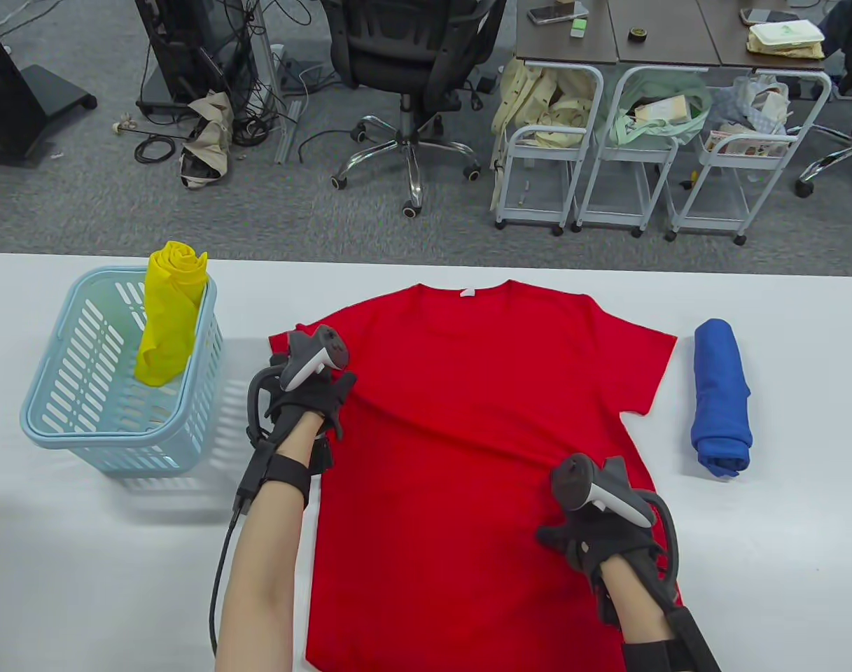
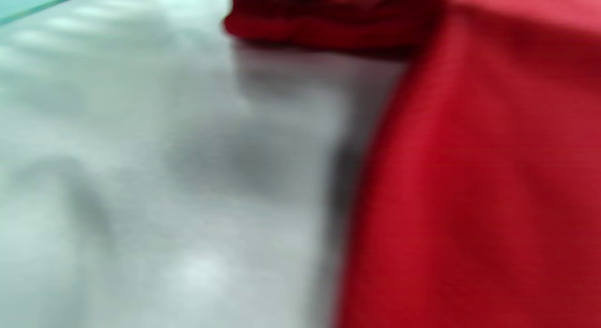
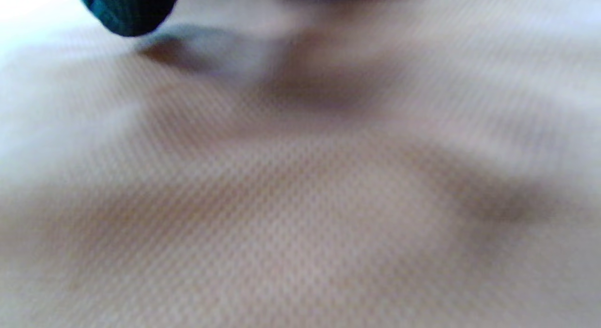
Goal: Roll t-shirt into tight roll
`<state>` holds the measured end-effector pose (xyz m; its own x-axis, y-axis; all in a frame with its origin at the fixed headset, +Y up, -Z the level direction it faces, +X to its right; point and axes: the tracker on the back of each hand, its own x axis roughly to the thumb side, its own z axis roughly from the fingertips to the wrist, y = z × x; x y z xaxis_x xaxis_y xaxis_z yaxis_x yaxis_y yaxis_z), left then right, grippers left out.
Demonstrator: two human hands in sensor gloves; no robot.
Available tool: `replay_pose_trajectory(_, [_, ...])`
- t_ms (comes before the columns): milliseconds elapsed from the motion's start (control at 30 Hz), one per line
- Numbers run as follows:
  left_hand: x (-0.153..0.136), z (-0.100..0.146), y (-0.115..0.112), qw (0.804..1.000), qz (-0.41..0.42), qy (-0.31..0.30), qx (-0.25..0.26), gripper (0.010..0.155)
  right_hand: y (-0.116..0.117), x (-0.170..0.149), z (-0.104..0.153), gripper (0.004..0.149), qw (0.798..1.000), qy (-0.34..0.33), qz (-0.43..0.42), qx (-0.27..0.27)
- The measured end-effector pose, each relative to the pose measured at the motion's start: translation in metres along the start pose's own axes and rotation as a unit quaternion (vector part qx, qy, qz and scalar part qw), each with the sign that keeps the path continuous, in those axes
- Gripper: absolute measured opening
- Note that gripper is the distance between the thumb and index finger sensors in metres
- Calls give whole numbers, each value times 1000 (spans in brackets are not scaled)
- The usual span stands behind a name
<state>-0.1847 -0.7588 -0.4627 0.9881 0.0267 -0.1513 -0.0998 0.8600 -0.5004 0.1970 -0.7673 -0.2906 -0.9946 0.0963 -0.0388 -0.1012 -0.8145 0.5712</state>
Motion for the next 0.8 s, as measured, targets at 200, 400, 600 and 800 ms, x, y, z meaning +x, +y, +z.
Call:
replay_pose_trajectory(200, [19,31,-24,991,-104,-79,-17,80,0,-24,-5,88,999,42,-31,9])
replay_pose_trajectory(400, [13,39,-35,983,-179,7,29,78,4,-31,-7,87,998,47,-43,19])
replay_pose_trajectory(600, [10,106,-48,981,-128,-145,-7,78,-4,-36,0,85,997,52,-53,-1])
replay_pose_trajectory(800, [3,115,-86,973,-155,-160,-62,84,-4,-29,-5,88,998,47,-49,-5])
